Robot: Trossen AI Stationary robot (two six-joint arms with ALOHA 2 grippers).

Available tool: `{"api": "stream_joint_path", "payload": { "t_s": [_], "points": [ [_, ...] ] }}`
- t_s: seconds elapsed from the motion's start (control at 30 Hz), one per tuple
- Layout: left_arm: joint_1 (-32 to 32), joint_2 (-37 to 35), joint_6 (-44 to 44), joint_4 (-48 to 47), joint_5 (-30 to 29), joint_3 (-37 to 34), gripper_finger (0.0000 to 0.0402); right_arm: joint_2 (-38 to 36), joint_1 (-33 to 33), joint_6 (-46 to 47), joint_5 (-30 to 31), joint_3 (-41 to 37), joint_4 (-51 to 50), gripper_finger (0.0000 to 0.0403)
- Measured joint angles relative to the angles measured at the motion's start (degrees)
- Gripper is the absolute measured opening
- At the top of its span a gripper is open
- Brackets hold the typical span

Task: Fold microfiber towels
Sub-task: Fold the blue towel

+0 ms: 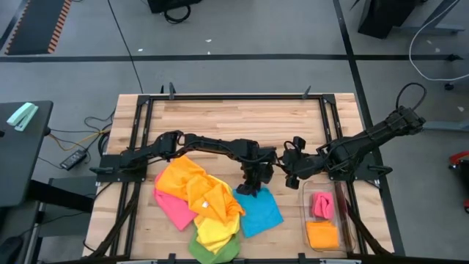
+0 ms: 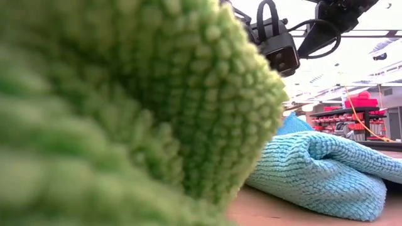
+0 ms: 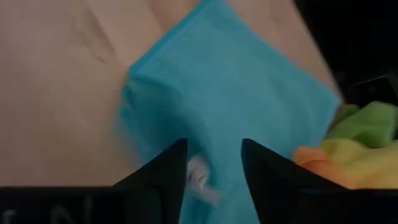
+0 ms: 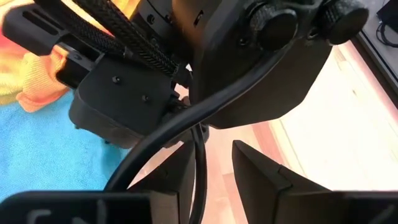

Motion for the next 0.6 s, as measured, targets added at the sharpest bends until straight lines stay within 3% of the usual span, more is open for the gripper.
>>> {"api": "stream_joint_path", "payload": {
  "t_s": [0.2, 0.33, 0.47, 0.6],
  "points": [
    [-0.56, 0.17, -6.74, 7.13, -0.68, 0.02, 0.0204, 0.0, 0.0, 0.57, 0.02, 0.0, -0.01, 0.0115],
    [-1.26, 0.33, -9.6, 10.32, -6.68, 0.02, 0.0198, 0.0, 0.01, 0.75, -0.02, 0.0, 0.0, 0.0115],
    [-1.64, 0.35, -7.8, 10.23, -11.07, 0.02, 0.016, 0.02, 0.02, 1.31, -0.17, 0.0, -0.07, 0.0115],
    [-1.68, 0.29, -6.37, 8.73, -11.25, 0.04, 0.0076, 0.02, 0.02, 1.32, -0.16, -0.02, -0.04, 0.0115]
  ]
}}
